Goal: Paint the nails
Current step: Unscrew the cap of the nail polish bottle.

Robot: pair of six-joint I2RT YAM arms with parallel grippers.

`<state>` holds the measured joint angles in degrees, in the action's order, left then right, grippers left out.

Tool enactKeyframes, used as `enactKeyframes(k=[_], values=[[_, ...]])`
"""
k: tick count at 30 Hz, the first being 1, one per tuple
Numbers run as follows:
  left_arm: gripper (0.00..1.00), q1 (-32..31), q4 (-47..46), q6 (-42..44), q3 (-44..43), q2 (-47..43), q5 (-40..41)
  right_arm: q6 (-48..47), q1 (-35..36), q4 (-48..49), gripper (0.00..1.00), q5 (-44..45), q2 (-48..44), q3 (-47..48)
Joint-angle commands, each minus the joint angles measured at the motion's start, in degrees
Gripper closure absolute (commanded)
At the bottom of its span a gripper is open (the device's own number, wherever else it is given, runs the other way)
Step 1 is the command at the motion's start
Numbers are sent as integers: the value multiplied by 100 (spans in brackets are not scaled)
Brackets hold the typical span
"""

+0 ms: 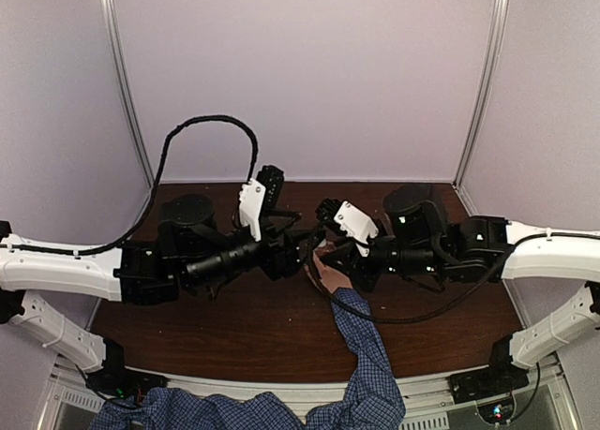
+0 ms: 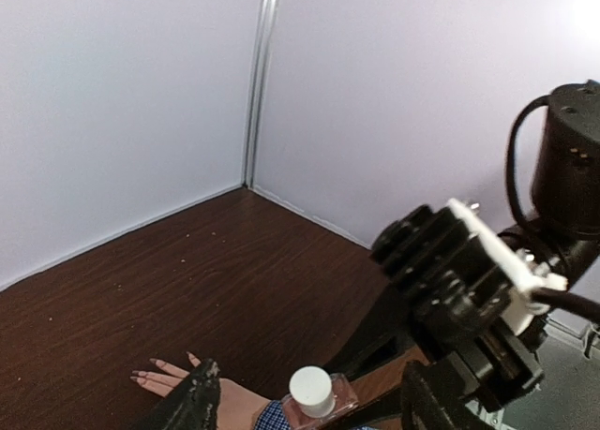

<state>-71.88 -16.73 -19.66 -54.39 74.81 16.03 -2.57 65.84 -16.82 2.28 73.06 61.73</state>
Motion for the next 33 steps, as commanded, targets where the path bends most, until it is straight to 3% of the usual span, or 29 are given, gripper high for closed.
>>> enactKeyframes(k=[1, 5, 16, 23, 33], values=[[31, 119, -254, 693, 113, -490, -1165, 40, -28, 167, 100, -575, -300, -190], [29, 251, 100, 929, 116, -787, -2381, -12, -38, 14, 100, -1054, -385, -118], [28, 439, 677, 1742, 11, -1203, -4783, -206, -37, -256, 100, -3980, -336, 195], [30, 517, 794, 1783, -177, -985, -5828, -225, -37, -191, 100, -5223, -267, 316], [36, 593, 282, 1632, -322, -521, -6596, -296, 16, -368, 100, -5750, -97, 499]])
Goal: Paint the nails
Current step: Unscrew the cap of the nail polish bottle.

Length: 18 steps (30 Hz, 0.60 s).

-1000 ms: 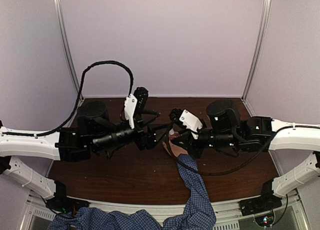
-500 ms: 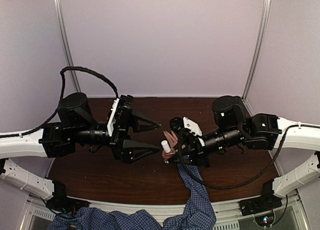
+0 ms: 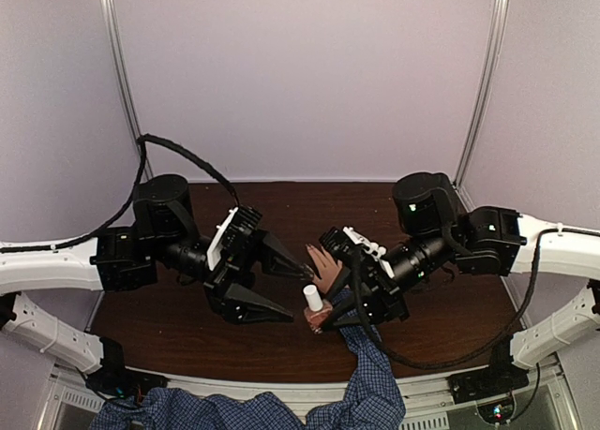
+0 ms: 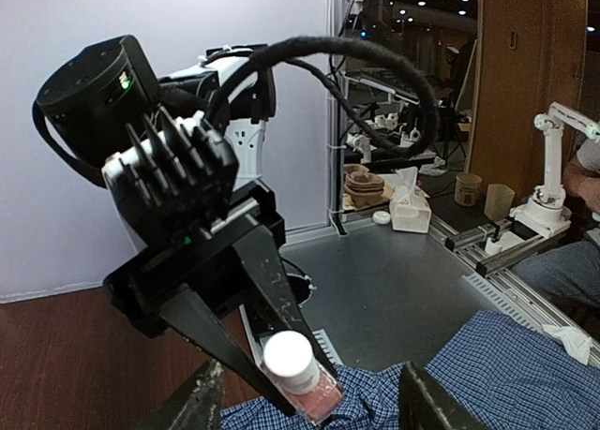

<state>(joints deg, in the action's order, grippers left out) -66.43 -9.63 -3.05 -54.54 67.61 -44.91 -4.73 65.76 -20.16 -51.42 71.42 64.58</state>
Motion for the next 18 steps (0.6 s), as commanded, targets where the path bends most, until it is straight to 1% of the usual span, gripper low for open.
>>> enactKeyframes(k=[1, 3, 5, 8, 11, 13, 18], values=[[37, 46, -455, -43, -344, 269, -552, -88, 25, -47, 100, -412, 90, 228], [38, 45, -576, -83, -395, 371, -655, -105, 33, -63, 100, -485, 145, 255], [41, 43, -699, -126, -424, 467, -769, -118, 42, -83, 100, -535, 176, 282], [49, 46, -977, -247, -439, 598, -939, -127, 54, -40, 100, -589, 186, 268], [59, 43, -1038, -273, -452, 698, -1059, -115, 54, 8, 100, -639, 195, 270], [65, 44, -1114, -294, -429, 724, -1088, -111, 51, 17, 100, -670, 204, 275], [75, 45, -1121, -317, -384, 660, -1011, -135, 52, 31, 100, -647, 211, 275]])
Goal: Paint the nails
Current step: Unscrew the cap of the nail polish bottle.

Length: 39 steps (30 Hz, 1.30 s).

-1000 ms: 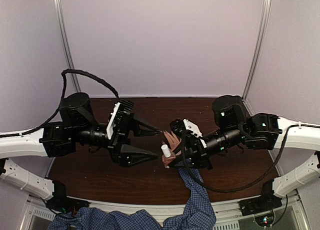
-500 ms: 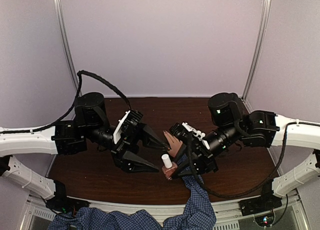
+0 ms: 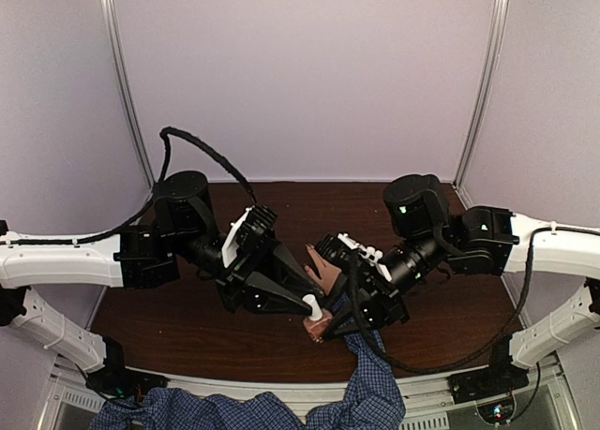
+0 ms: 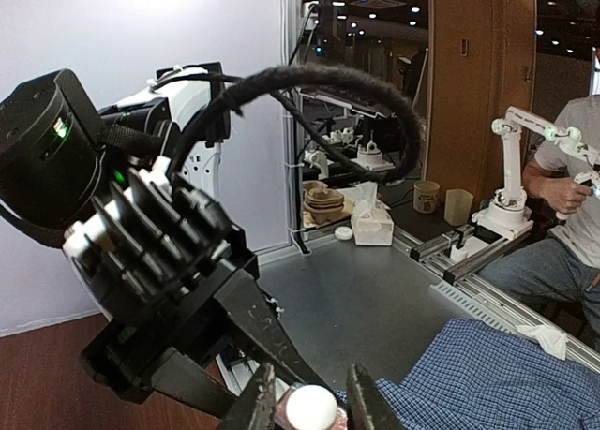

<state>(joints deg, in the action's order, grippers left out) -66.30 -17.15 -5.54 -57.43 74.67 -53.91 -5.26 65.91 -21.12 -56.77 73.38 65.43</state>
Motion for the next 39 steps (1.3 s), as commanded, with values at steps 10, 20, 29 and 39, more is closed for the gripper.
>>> enactKeyframes(k=[10, 20, 29, 39], values=[[88, 32, -244, -119, -23, -155, 42, -77, -56, 222, 100, 152, -61, 154], [97, 34, 241, 48, -21, -303, 1184, -19, -169, 130, 100, 1680, -165, 104], [100, 36, 306, -94, 0, -309, 2428, 101, -269, 55, 100, 3295, -229, 32], [100, 37, 265, -723, 98, -262, 4890, 175, -298, 3, 100, 5090, -138, 111]])
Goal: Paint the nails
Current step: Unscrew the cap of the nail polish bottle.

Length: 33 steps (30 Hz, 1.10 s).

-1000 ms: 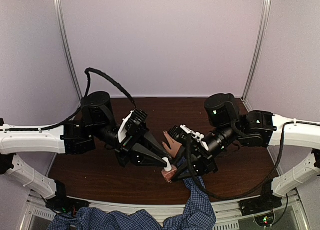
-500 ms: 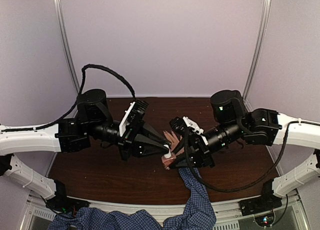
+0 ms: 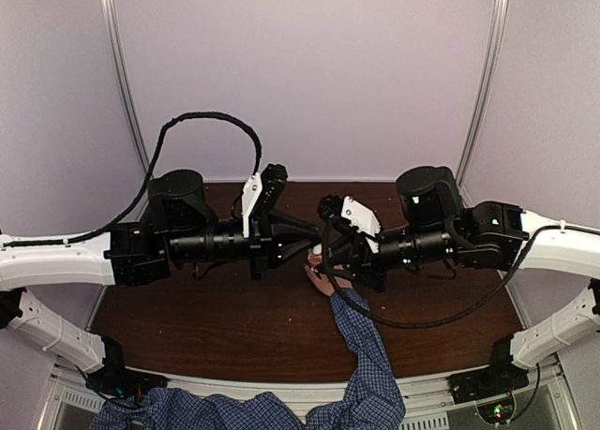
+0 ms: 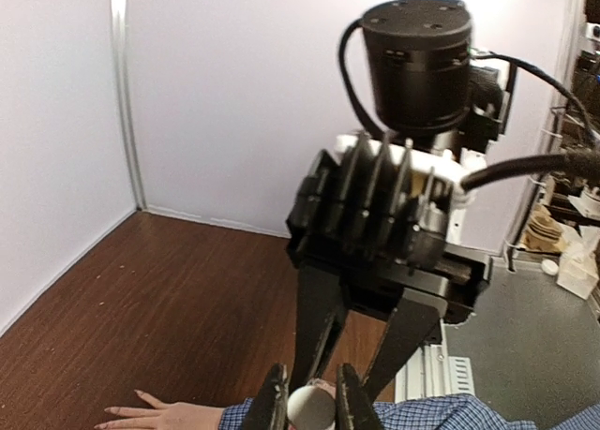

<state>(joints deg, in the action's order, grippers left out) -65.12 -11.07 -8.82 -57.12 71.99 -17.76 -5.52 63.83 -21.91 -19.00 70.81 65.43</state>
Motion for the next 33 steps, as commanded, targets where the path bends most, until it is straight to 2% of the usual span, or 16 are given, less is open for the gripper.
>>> enactKeyframes(k=[1, 7, 12, 23, 25, 27, 30, 33], values=[[100, -85, -407, -507, 107, 23, 1521, 215, -90, 60, 100, 1526, 159, 137], [100, -96, -539, -1126, 170, 179, 2710, 193, -86, -41, 100, 2354, 465, 290], [100, -89, 11, -2047, -123, 409, 3618, 136, -90, -24, 100, 2686, 661, 325], [100, -96, 310, -2636, -254, 442, 3958, 40, -91, 18, 100, 2683, 659, 200], [95, -96, 391, -2597, -255, 349, 3979, 22, -99, -25, 100, 2635, 627, 176], [83, -94, 441, -2502, -252, 232, 3959, 12, -98, -65, 100, 2532, 583, 132], [60, -97, 537, -2169, -265, 29, 3771, -15, -112, -91, 100, 2325, 501, 45], [50, -97, 785, -1732, -331, -231, 3553, -40, -121, -129, 100, 2099, 421, -43]])
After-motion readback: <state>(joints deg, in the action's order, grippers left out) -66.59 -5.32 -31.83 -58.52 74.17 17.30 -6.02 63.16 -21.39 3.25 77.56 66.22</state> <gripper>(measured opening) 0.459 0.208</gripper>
